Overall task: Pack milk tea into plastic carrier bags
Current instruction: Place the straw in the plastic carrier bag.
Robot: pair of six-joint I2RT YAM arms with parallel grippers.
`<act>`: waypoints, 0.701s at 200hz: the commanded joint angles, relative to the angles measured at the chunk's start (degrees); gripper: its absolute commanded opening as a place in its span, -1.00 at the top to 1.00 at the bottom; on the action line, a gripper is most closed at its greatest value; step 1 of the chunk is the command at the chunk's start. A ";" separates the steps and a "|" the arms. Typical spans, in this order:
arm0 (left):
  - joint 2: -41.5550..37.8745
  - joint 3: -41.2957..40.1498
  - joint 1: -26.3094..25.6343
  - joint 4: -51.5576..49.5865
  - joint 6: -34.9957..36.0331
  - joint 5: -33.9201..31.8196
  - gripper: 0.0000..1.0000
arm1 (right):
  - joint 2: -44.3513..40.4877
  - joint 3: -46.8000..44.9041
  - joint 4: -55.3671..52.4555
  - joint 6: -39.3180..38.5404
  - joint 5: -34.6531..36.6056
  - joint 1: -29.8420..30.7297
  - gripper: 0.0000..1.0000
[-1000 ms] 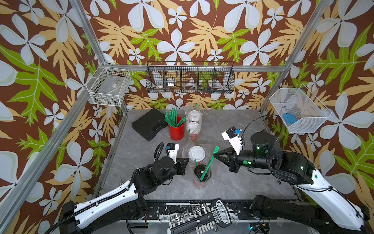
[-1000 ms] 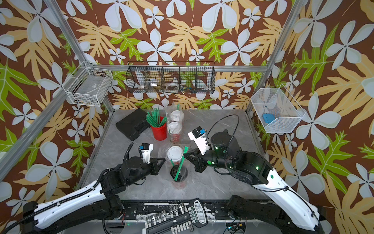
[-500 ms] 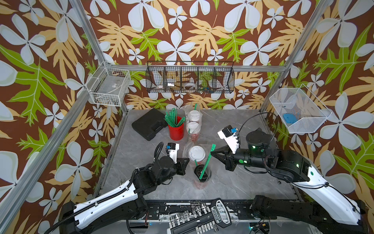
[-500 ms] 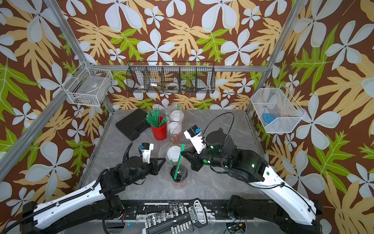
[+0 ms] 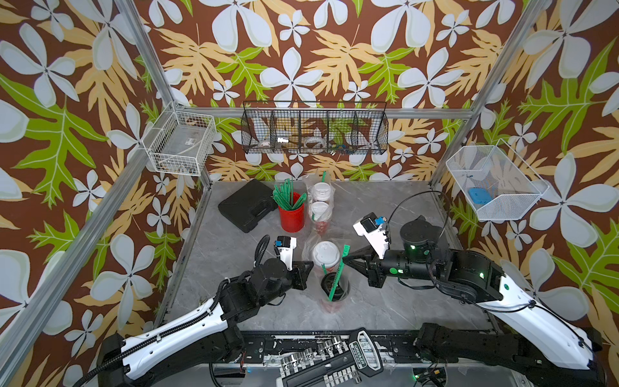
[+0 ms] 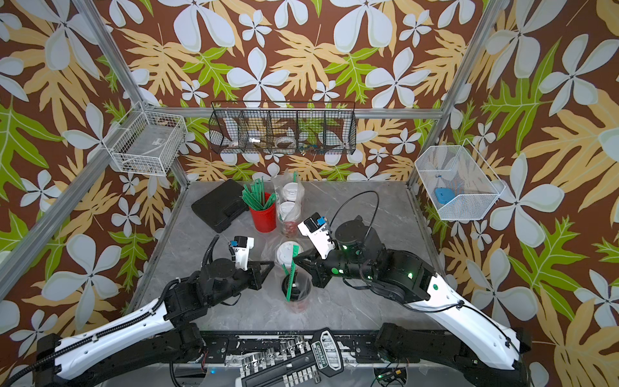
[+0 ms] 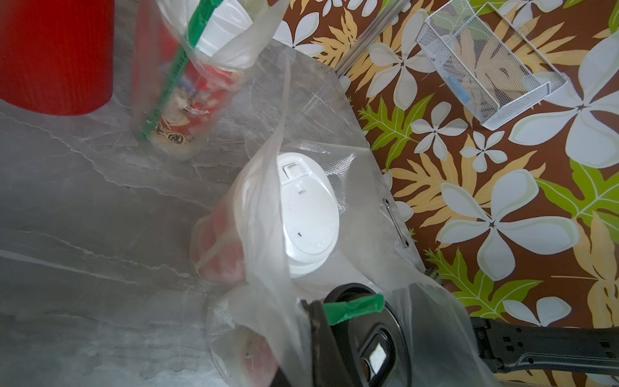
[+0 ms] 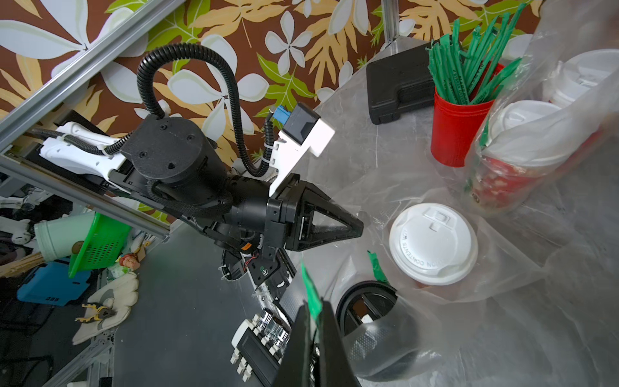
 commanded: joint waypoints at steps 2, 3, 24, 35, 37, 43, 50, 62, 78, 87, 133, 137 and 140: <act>0.23 0.62 -0.02 1.26 -0.05 0.36 1.00 | 0.36 -0.32 1.66 0.33 -0.55 0.67 1.00; 0.23 0.64 0.02 1.30 -0.05 0.40 1.00 | 0.41 -0.32 1.66 0.33 -0.55 0.70 1.00; 0.26 0.86 0.00 1.42 0.04 0.67 1.00 | 0.88 -0.59 1.34 0.10 0.06 1.16 1.00; 0.31 1.00 -0.01 1.42 0.12 0.72 1.00 | 1.15 -0.59 0.89 -0.40 1.01 1.55 1.00; 0.25 1.01 -0.02 1.42 0.13 0.71 1.00 | 1.22 -0.59 0.76 -0.49 1.25 1.55 1.00; 0.24 1.09 -0.02 1.42 0.04 0.84 1.00 | 1.33 -0.51 0.46 -0.69 1.76 1.77 1.00; 0.25 1.18 0.00 1.49 0.04 0.80 1.00 | 1.50 -0.50 0.26 -1.04 1.86 1.78 1.00; 0.26 1.19 -0.02 1.68 0.04 0.80 1.00 | 1.60 -0.88 0.25 -1.46 1.91 2.03 1.00; 0.32 1.28 -0.01 1.86 0.03 0.56 1.00 | 1.68 -1.80 0.42 -2.18 2.13 2.60 1.00; 0.52 1.35 0.00 1.84 0.02 0.46 1.00 | 1.81 -2.36 0.43 -2.59 2.42 3.07 1.00; 1.65 1.45 -0.02 1.45 -0.15 0.10 1.00 | 1.16 -7.24 2.59 -4.11 2.27 3.96 1.00; 1.77 1.45 -0.01 1.36 -0.14 0.02 1.00 | 1.00 -7.75 2.80 -4.15 2.22 4.06 1.00; 1.80 1.45 -0.02 1.34 -0.18 -0.06 1.00 | 0.86 -8.13 2.99 -4.23 2.19 4.06 1.00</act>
